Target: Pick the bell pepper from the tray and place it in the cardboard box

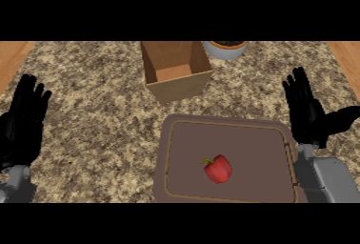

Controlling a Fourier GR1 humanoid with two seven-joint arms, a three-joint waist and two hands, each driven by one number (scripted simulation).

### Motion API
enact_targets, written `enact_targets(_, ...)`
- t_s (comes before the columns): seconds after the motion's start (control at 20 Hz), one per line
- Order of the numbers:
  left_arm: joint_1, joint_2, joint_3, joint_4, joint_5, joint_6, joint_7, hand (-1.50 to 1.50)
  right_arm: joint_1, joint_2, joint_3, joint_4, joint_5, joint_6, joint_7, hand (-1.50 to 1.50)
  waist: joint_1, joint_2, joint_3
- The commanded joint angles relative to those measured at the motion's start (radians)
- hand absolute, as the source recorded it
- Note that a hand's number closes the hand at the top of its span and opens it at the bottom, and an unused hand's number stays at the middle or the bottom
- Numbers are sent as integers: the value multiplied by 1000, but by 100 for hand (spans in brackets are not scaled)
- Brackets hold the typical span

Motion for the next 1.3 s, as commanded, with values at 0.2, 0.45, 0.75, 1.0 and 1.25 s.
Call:
enact_targets(0.2, 20, 31, -58, 31, 12, -116, 33, 0, -119, -135, 277, -171, 62, 398, -17, -150, 1, -21, 3)
enact_targets(0.45, 72, 50, -28, 44, 83, -207, 34, 0, -21, -128, 230, -301, 186, 292, -415, -150, -29, -18, 7)
enact_targets(0.75, 124, 42, -21, 47, 91, -253, 3, 0, 129, -262, 324, -496, 344, 374, -587, -150, -39, -20, 5)
enact_targets(1.0, 102, 56, -14, 43, 84, -248, 21, 0, 106, -488, 328, -566, 606, 393, -384, -150, -54, -27, 1)
enact_targets(1.25, 87, 65, 17, 80, 106, -272, 22, 0, 74, -564, 425, -683, 846, 449, -139, -150, -44, -23, 0)
